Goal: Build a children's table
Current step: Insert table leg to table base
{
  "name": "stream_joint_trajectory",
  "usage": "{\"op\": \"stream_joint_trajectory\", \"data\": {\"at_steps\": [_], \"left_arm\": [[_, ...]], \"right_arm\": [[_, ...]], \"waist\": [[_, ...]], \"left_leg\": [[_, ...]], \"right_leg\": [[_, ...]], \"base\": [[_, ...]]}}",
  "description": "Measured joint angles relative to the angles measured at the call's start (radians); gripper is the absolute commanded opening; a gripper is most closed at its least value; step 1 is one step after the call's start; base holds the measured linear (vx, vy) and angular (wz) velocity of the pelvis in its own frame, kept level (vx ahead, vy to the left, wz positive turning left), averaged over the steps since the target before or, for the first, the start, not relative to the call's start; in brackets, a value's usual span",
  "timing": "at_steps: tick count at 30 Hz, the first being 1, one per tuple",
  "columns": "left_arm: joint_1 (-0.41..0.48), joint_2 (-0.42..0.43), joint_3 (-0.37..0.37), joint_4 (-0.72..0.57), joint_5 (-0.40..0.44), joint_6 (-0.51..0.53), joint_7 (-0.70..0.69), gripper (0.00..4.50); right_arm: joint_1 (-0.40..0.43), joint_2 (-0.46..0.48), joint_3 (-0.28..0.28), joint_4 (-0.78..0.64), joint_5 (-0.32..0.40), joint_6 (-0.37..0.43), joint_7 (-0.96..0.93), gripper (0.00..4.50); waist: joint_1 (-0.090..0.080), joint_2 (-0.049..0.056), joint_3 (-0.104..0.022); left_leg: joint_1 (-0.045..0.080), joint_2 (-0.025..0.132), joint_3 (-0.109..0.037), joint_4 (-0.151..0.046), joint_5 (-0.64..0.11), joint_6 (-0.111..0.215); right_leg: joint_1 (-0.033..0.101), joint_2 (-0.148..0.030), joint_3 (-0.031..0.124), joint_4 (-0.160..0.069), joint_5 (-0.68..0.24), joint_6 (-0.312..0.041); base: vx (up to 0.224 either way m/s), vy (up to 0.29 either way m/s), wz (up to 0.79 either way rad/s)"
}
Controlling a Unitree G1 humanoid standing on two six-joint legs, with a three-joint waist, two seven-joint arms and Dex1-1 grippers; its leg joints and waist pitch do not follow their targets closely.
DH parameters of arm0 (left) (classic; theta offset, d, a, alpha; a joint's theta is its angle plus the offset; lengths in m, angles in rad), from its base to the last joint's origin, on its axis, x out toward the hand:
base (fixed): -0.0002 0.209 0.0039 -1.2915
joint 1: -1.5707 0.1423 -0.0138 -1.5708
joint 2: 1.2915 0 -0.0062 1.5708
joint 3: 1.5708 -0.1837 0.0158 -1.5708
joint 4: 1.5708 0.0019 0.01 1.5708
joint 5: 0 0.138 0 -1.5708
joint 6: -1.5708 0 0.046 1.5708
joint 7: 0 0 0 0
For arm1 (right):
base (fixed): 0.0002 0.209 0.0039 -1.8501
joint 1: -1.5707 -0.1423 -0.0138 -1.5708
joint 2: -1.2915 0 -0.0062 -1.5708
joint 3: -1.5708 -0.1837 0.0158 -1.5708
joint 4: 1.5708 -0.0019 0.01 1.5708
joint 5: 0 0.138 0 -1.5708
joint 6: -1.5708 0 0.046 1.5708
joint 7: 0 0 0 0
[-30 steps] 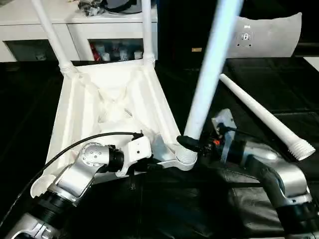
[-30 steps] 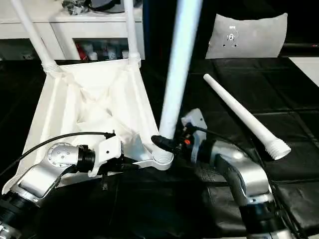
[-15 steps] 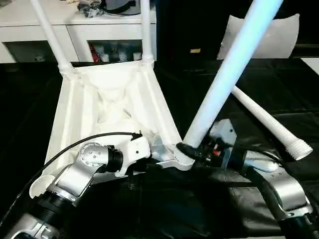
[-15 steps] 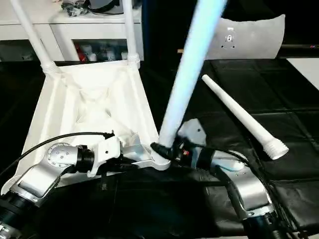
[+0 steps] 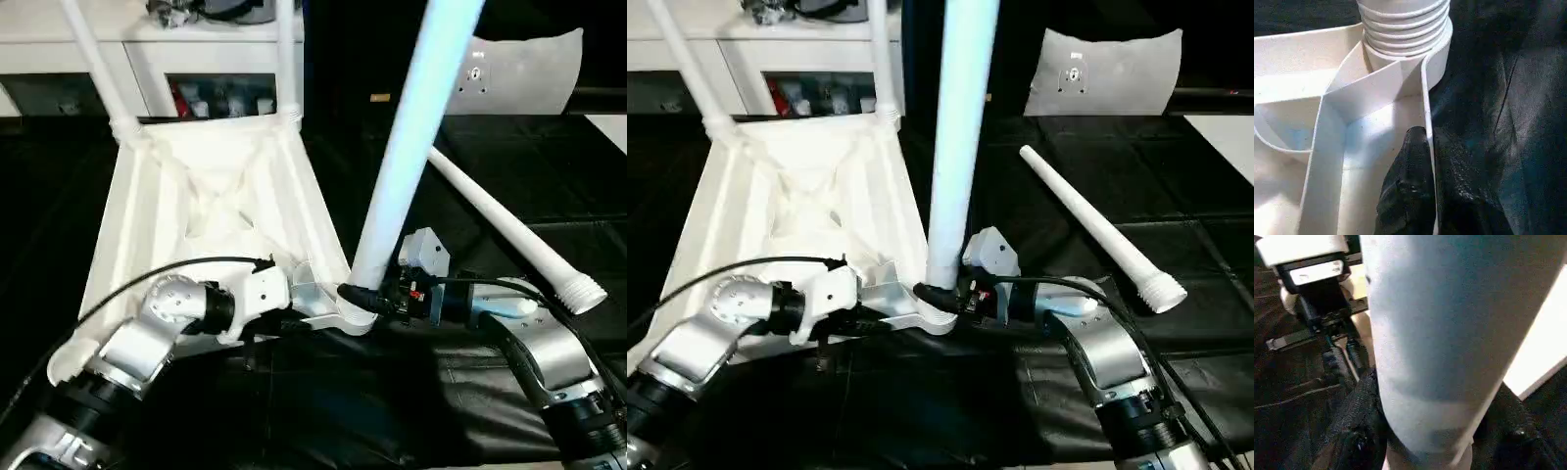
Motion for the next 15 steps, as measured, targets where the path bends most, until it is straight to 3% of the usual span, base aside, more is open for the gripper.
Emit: {"op": "stream_joint_trajectory", "data": {"at_steps": [7,15], "left_arm": [[-0.057,0.016,-0.001,0.056,-0.003,-0.017,-0.073,0.0],[-0.046,0.035,0.026,0.046,-0.008,-0.022,-0.078,0.0]], "right_arm": [[-0.004,0.008,0.0,0.0,0.003,0.0,0.03,1.9],[-0.016,0.036,0.0,0.004,0.0,0.0,0.022,1.9]], "waist": [[-0.003,-0.012,0.011],[-0.022,-0.013,0.019]], "left_leg": [[0.0,0.0,0.0,-0.011,0.004,-0.006],[0.0,0.0,0.001,-0.017,0.004,-0.006]], "right_leg": [[0.001,0.001,0.0,-0.012,0.0,-0.001],[0.0,0.001,0.0,-0.018,0.002,-0.003]], "base": [[0.0,0.0,0.0],[0.0,0.0,0.0]]}}
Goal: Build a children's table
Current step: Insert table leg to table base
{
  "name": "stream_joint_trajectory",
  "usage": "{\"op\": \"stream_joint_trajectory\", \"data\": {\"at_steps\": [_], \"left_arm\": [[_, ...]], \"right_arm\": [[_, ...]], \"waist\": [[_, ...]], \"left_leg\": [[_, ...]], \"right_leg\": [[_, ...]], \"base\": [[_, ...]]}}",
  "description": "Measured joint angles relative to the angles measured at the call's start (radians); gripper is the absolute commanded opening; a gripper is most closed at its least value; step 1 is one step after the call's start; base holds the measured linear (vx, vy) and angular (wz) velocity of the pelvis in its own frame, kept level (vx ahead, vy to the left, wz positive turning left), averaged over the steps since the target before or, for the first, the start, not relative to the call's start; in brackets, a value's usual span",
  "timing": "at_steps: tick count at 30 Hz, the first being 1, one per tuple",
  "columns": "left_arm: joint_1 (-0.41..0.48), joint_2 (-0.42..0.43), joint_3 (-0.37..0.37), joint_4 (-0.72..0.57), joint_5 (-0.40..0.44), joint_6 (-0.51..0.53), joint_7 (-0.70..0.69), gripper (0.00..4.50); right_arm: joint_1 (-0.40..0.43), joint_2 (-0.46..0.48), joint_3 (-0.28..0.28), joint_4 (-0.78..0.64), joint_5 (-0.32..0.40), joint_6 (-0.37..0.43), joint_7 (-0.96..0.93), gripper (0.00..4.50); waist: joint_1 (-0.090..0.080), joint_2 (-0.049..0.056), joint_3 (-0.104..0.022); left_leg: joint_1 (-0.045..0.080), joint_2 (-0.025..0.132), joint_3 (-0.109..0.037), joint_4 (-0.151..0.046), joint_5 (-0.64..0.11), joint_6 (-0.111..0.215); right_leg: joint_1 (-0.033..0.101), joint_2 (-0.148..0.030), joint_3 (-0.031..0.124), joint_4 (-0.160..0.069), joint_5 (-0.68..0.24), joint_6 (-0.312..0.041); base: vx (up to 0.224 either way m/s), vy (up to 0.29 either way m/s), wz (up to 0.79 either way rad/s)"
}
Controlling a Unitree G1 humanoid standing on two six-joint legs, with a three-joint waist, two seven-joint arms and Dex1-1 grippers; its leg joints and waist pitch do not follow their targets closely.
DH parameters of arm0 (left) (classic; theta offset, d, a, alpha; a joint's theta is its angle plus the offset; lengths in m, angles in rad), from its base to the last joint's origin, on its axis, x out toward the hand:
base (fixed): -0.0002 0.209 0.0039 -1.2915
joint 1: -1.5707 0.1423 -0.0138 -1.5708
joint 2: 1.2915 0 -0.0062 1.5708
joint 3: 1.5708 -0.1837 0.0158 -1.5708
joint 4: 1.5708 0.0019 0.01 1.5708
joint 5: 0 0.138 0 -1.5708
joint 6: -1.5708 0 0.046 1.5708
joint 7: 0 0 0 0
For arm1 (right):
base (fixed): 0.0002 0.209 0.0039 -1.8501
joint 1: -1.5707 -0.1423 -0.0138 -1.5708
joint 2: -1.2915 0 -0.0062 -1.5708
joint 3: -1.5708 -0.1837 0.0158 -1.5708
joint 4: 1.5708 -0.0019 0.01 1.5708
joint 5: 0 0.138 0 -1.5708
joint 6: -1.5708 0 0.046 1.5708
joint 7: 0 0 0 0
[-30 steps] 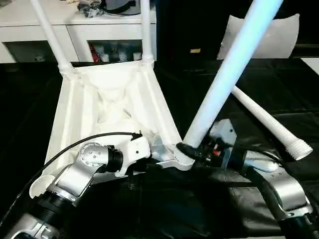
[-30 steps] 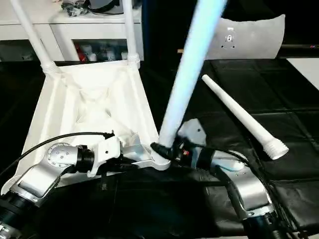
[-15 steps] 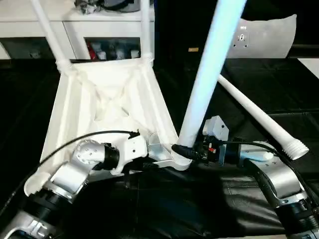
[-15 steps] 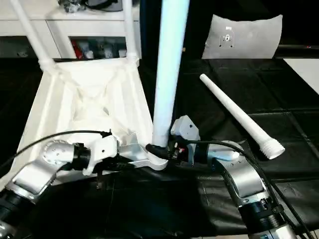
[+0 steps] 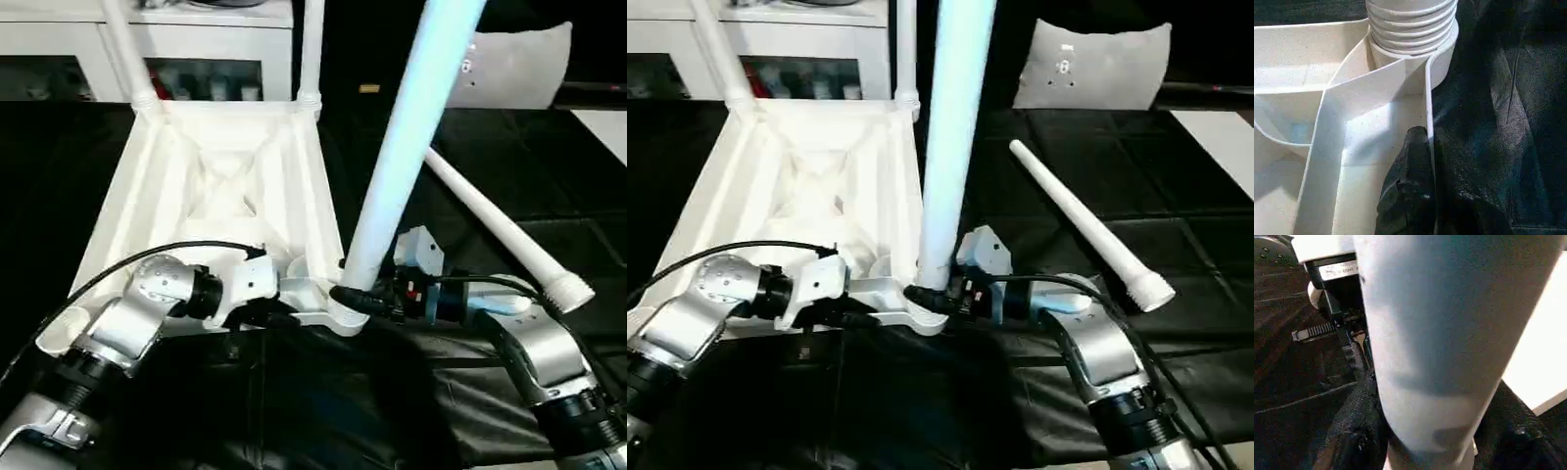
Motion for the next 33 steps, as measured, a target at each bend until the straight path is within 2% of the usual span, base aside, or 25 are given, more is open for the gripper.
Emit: {"op": "stream_joint_trajectory", "data": {"at_steps": [4,5,6,8,11,17,21,25,32,33], "left_arm": [[0.165,0.02,0.086,-0.223,0.0,0.132,0.128,0.0],[0.181,0.019,0.094,-0.252,0.0,0.159,0.146,0.0],[0.229,0.014,0.114,-0.325,0.003,0.209,0.19,0.0],[0.304,-0.005,0.134,-0.436,0.009,0.292,0.258,0.0],[0.36,-0.055,0.143,-0.545,0.019,0.401,0.356,0.0],[0.353,-0.176,0.118,-0.6,0.075,0.538,0.5,0.0],[0.305,-0.232,0.076,-0.599,0.105,0.612,0.566,0.0],[0.283,-0.238,0.055,-0.599,0.131,0.632,0.572,0.0],[0.267,-0.228,0.046,-0.6,0.14,0.666,0.581,0.0],[0.265,-0.228,0.044,-0.6,0.142,0.668,0.584,0.0]], "right_arm": [[-0.004,0.07,0.013,0.007,-0.01,0.0,-0.079,1.9],[-0.005,0.075,0.015,0.008,-0.011,0.0,-0.09,1.9],[-0.009,0.084,0.017,0.007,-0.012,0.0,-0.108,1.9],[-0.013,0.1,0.019,0.008,-0.016,0.0,-0.131,1.9],[-0.029,0.118,0.012,0.012,-0.03,0.004,-0.169,1.9],[-0.084,0.147,-0.009,0.073,-0.047,0.019,-0.242,1.9],[-0.103,0.147,-0.036,0.103,-0.051,0.02,-0.262,1.9],[-0.112,0.147,-0.044,0.115,-0.05,0.023,-0.262,1.9],[-0.127,0.166,-0.05,0.152,-0.049,0.022,-0.266,1.9],[-0.128,0.17,-0.053,0.158,-0.049,0.022,-0.265,2.25]], "waist": [[-0.029,-0.003,0.002],[-0.033,-0.005,0.004],[-0.042,-0.008,0.004],[-0.054,-0.007,0.005],[-0.058,-0.009,0.007],[-0.048,-0.009,0.012],[-0.031,-0.011,0.013],[-0.026,-0.018,0.014],[-0.028,-0.023,0.012],[-0.028,-0.024,0.013]], "left_leg": [[0.0,0.0,0.0,-0.002,0.001,-0.001],[0.0,0.0,0.0,-0.002,0.001,-0.001],[-0.003,0.0,0.0,-0.003,0.0,-0.001],[-0.004,0.0,0.0,-0.003,0.0,-0.001],[-0.004,0.0,0.0,-0.003,-0.001,-0.003],[-0.002,0.0,0.001,-0.006,-0.001,-0.003],[-0.002,0.0,0.001,-0.007,-0.001,-0.003],[-0.002,0.0,0.001,-0.006,-0.001,-0.003],[0.0,0.0,0.002,-0.006,-0.001,-0.003],[0.0,0.0,0.002,-0.006,-0.001,-0.003]], "right_leg": [[-0.006,0.0,0.0,0.0,0.0,0.0],[-0.008,0.0,0.0,0.0,0.0,0.0],[-0.011,0.0,0.0,-0.002,0.0,0.0],[-0.016,0.0,0.0,-0.006,0.0,0.0],[-0.018,0.0,0.001,-0.01,0.001,-0.002],[-0.018,0.0,0.001,-0.009,0.002,-0.003],[-0.018,0.0,0.0,-0.009,0.003,-0.005],[-0.017,0.0,0.0,-0.009,0.004,-0.007],[-0.017,0.0,0.0,-0.009,0.006,-0.01],[-0.017,0.0,0.0,-0.009,0.006,-0.01]], "base": [[0.0,0.0,0.0],[0.0,0.0,0.0],[0.0,0.0,0.0],[0.008,0.026,-0.23],[0.005,0.011,-0.09],[0.0,0.0,0.0],[0.0,0.0,0.0],[0.0,0.0,0.0],[0.0,0.0,0.0],[0.0,0.0,0.0]]}}
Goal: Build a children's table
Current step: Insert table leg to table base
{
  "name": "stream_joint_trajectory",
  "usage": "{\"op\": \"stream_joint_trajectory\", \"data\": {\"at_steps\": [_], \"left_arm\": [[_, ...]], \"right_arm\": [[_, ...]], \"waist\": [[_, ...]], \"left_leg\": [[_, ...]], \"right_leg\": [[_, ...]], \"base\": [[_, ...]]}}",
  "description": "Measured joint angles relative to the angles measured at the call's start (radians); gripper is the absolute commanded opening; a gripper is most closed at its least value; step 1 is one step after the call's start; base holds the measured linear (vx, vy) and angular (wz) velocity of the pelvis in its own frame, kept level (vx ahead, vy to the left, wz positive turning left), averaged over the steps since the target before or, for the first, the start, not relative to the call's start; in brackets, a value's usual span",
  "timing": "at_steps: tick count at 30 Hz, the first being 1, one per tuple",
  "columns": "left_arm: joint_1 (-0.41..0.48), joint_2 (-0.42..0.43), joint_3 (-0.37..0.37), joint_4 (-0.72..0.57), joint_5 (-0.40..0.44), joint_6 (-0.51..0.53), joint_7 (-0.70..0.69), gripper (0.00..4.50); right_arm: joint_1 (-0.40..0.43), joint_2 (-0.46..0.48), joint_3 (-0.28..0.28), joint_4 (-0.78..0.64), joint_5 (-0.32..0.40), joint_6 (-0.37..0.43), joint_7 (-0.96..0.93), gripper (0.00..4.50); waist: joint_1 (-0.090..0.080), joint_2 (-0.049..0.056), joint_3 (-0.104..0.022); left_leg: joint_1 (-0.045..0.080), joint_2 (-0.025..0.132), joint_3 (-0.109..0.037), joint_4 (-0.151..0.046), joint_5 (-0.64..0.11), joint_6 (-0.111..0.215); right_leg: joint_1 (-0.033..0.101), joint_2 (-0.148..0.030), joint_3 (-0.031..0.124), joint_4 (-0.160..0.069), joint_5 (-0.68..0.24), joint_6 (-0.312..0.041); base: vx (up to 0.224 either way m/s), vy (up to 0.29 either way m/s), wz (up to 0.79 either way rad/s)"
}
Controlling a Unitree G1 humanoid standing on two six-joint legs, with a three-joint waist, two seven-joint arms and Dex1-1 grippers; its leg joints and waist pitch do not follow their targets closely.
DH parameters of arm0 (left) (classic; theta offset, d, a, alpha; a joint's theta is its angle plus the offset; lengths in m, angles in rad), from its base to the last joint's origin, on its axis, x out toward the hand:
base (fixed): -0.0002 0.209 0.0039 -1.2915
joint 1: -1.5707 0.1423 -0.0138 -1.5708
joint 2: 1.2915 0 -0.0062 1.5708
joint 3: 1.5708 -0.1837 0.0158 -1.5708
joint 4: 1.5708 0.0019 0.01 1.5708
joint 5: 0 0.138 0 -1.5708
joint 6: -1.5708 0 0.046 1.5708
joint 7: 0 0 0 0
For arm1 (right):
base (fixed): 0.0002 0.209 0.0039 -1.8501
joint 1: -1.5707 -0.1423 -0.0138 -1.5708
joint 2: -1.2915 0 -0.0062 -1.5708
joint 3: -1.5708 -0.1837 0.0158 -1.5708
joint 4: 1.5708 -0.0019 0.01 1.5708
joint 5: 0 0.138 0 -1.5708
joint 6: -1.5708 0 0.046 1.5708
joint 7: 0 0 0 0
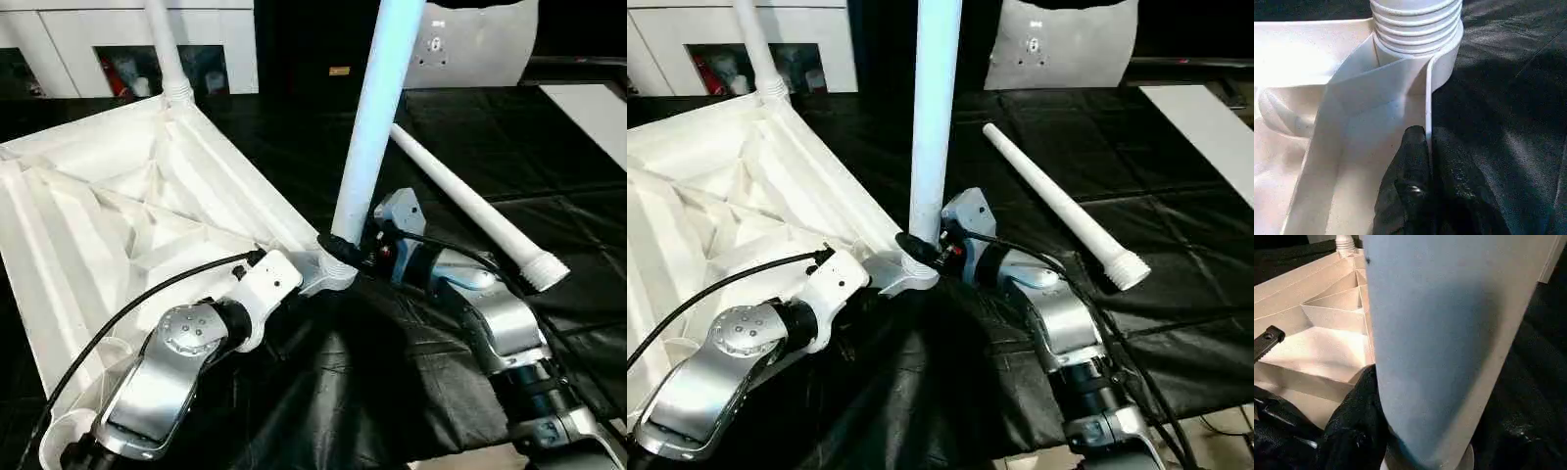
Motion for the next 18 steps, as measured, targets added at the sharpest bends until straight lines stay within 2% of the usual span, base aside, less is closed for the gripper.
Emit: {"op": "stream_joint_trajectory", "data": {"at_steps": [1,2,5,7,10,11,12,13,15,18], "left_arm": [[-0.002,0.001,-0.001,0.0,0.002,0.001,0.0,0.0],[-0.004,0.003,-0.005,0.0,0.004,0.001,0.0,0.0],[-0.009,0.004,-0.013,-0.002,0.001,0.003,-0.007,0.0],[-0.015,0.008,-0.017,-0.003,-0.004,0.004,-0.017,0.0],[-0.029,0.022,-0.03,-0.002,-0.012,-0.003,-0.031,0.0],[-0.033,0.033,-0.031,0.0,-0.013,-0.013,-0.039,0.0],[-0.039,0.044,-0.033,0.002,-0.014,-0.028,-0.048,0.0],[-0.056,0.061,-0.043,0.018,-0.016,-0.053,-0.061,0.0],[-0.066,0.089,-0.052,0.039,-0.027,-0.108,-0.101,0.0],[-0.082,0.132,-0.055,0.077,-0.039,-0.19,-0.159,0.0]], "right_arm": [[-0.002,0.003,-0.001,0.009,0.0,0.0,0.0,2.25],[-0.003,0.009,-0.002,0.023,0.0,0.0,-0.002,2.62],[0.001,0.022,-0.005,0.063,0.001,0.0,-0.01,2.73],[0.0,0.024,-0.007,0.066,0.001,-0.004,-0.012,3.04],[0.016,0.022,-0.006,0.093,0.0,-0.015,-0.009,3.23],[0.027,0.02,-0.006,0.102,0.0,-0.025,-0.004,3.36],[0.034,0.013,-0.008,0.095,0.0,-0.031,0.006,3.36],[0.048,-0.009,-0.009,0.075,0.002,-0.031,0.022,3.58],[0.088,-0.049,-0.012,0.021,0.012,-0.031,0.066,3.74],[0.134,-0.082,-0.03,-0.041,0.041,-0.031,0.104,3.93]], "waist": [[0.0,-0.001,0.001],[0.001,0.0,0.001],[0.005,0.0,0.002],[0.011,0.0,0.002],[0.027,0.001,0.003],[0.03,0.004,0.005],[0.03,0.013,0.009],[0.032,0.016,0.011],[0.053,0.017,0.012],[0.07,0.019,0.012]], "left_leg": [[0.0,0.0,0.0,0.0,0.0,0.0],[0.0,0.0,0.0,0.0,0.0,0.0],[-0.002,0.0,0.0,0.001,0.0,0.0],[-0.002,0.0,0.001,0.001,0.0,0.001],[-0.002,0.0,0.001,0.0,0.002,0.006],[-0.003,0.0,0.001,0.0,0.002,0.006],[-0.003,0.0,0.001,0.0,0.002,0.006],[-0.003,0.0,0.001,-0.001,0.002,0.007],[-0.002,0.002,0.0,-0.002,0.002,0.007],[-0.002,0.005,-0.001,-0.001,0.003,0.007]], "right_leg": [[0.0,0.0,0.0,0.0,0.0,0.0],[0.0,0.0,0.0,0.0,0.0,0.0],[-0.001,0.0,0.0,-0.001,0.002,-0.003],[0.0,0.0,0.0,-0.001,0.005,-0.009],[-0.001,0.0,-0.001,0.0,0.006,-0.01],[-0.001,0.0,-0.001,0.0,0.006,-0.01],[-0.001,0.0,0.0,0.001,0.006,-0.01],[-0.002,0.0,-0.001,0.001,0.006,-0.01],[-0.002,0.001,-0.004,0.001,0.006,-0.01],[-0.004,0.002,-0.007,0.003,0.005,-0.01]], "base": [[0.0,0.0,0.0],[0.0,0.0,0.0],[0.0,0.0,0.0],[0.0,0.0,0.0],[0.0,0.0,0.0],[0.0,0.0,0.0],[0.0,0.0,0.0],[0.0,0.0,0.0],[0.0,0.0,0.0],[0.0,0.0,0.0]]}}
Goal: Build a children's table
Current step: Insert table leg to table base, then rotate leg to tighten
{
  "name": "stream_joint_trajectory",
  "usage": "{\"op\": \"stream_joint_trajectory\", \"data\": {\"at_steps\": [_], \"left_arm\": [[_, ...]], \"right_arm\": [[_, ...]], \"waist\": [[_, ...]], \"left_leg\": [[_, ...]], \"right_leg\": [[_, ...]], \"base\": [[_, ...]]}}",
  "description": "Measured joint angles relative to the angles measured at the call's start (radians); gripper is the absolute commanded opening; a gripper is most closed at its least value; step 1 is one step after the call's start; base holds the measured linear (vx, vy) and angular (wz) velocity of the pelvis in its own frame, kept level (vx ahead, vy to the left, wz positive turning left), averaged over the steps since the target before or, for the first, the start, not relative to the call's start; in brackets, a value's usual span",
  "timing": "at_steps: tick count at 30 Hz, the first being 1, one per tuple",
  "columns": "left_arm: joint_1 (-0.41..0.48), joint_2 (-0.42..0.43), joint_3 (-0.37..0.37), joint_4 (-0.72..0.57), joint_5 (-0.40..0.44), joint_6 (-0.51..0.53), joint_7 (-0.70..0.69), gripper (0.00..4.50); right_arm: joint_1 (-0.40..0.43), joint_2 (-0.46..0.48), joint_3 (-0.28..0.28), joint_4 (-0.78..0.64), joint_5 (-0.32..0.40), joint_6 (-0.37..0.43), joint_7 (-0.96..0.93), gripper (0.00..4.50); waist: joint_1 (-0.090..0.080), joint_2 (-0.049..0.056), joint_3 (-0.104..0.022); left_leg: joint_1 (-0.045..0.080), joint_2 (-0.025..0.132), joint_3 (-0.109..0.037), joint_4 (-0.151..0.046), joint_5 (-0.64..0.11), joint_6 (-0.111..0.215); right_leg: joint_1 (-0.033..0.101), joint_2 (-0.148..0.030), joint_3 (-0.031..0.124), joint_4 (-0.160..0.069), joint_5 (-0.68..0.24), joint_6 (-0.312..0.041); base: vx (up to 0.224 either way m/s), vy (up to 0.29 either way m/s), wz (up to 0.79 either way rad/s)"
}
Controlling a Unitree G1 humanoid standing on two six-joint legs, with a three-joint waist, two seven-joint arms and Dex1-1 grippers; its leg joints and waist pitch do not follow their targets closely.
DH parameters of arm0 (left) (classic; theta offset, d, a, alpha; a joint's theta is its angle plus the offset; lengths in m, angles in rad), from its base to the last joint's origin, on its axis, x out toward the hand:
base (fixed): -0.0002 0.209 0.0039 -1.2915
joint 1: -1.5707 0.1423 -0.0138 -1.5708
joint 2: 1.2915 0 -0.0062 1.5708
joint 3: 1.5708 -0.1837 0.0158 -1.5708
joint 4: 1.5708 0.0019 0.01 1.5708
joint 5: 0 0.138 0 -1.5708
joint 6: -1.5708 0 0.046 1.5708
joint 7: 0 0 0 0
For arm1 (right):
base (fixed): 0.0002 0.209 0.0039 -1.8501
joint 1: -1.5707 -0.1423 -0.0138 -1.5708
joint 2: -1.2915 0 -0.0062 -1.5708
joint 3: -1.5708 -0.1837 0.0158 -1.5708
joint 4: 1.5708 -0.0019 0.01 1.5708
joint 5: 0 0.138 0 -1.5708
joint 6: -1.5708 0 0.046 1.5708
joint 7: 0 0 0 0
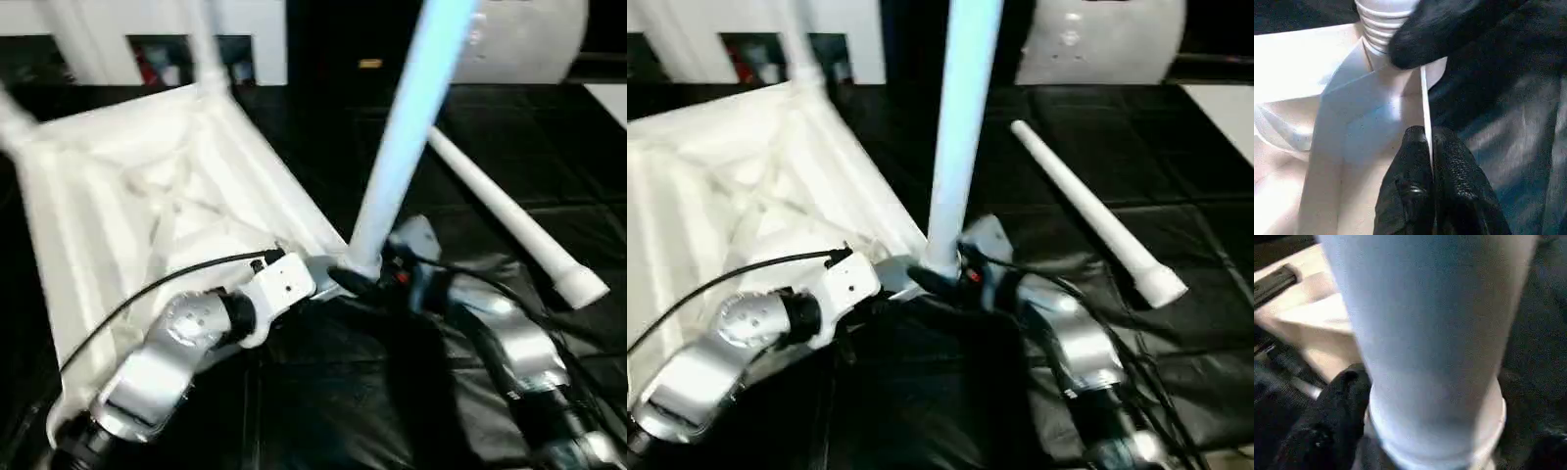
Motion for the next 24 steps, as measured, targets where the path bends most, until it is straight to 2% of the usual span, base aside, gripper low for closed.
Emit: {"op": "stream_joint_trajectory", "data": {"at_steps": [4,6,8,17,24], "left_arm": [[-0.032,0.056,-0.004,0.066,-0.019,-0.11,-0.093,0.0],[-0.036,0.071,-0.002,0.092,-0.024,-0.15,-0.125,0.0],[-0.056,0.083,-0.01,0.13,-0.032,-0.198,-0.152,0.0],[-0.084,0.124,-0.015,0.229,-0.063,-0.339,-0.27,0.0],[-0.098,0.135,-0.037,0.252,-0.07,-0.381,-0.312,0.0]], "right_arm": [[0.064,-0.059,-0.012,-0.049,0.014,-0.012,0.038,4.25],[0.089,-0.088,-0.031,-0.058,0.024,0.0,0.058,4.45],[0.105,-0.125,-0.036,-0.096,0.026,0.001,0.091,4.45],[0.103,-0.2,-0.038,-0.149,0.035,-0.053,0.201,4.45],[0.06,-0.194,0.012,-0.134,0.002,-0.085,0.235,4.45]], "waist": [[0.012,0.007,0.003],[0.011,0.009,0.004],[0.012,0.01,0.004],[0.014,0.011,0.003],[0.014,0.01,0.002]], "left_leg": [[-0.001,0.0,0.0,0.004,0.0,0.0],[-0.001,0.0,0.001,0.006,0.0,0.0],[-0.001,0.001,0.001,0.008,0.0,0.0],[-0.001,0.001,0.001,0.021,0.0,0.0],[-0.001,0.002,0.001,0.026,0.001,0.001]], "right_leg": [[0.0,-0.001,-0.001,0.001,0.001,-0.001],[0.001,-0.001,-0.001,0.001,0.002,-0.003],[0.001,-0.001,-0.001,0.002,0.003,-0.004],[0.001,-0.003,-0.001,0.017,0.002,-0.004],[0.003,-0.004,-0.001,0.02,0.004,-0.005]], "base": [[0.0,0.0,0.0],[0.0,0.0,0.0],[0.0,0.0,0.0],[0.0,0.0,0.0],[0.0,0.0,0.0]]}}
